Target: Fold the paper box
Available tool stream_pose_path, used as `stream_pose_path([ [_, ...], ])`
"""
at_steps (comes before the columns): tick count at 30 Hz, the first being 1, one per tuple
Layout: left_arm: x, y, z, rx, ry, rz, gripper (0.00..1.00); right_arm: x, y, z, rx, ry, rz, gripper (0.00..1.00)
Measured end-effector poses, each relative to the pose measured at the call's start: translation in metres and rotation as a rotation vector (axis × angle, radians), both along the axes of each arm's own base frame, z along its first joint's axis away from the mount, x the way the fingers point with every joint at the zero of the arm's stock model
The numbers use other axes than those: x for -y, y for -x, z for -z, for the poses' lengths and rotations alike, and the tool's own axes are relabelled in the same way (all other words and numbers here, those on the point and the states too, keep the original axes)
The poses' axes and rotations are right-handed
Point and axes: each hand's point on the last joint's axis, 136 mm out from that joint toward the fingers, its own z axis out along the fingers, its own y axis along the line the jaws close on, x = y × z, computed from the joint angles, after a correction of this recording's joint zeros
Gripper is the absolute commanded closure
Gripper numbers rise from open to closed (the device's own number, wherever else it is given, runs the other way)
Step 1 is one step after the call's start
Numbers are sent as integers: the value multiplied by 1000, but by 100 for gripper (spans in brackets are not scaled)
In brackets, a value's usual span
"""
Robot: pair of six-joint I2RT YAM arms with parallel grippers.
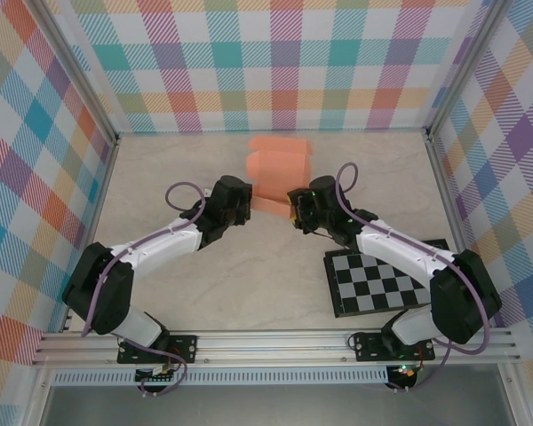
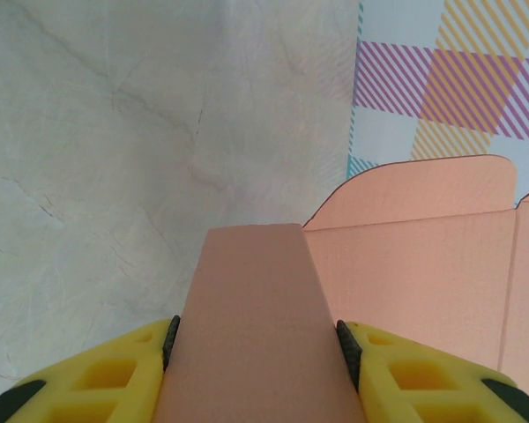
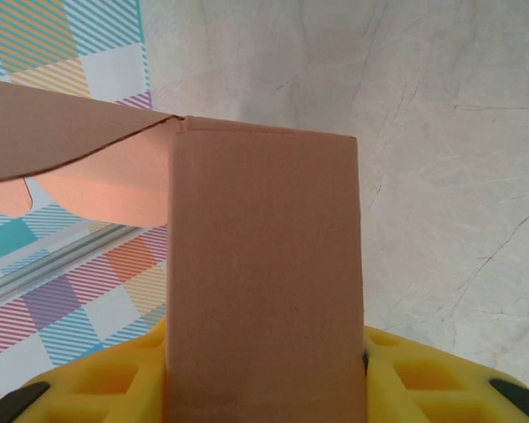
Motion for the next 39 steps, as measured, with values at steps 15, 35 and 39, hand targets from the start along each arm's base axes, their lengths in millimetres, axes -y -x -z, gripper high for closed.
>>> stream_pose_path([
  [15, 7, 6, 3, 14, 0, 67, 0, 17, -11, 13, 41, 97, -71, 62],
  [35, -145, 67, -7, 37, -547, 128, 0, 3, -4, 76, 19, 203, -484, 59],
  [39, -154, 75, 7, -3, -630, 181, 0, -1, -8, 81, 24, 187, -542, 59],
])
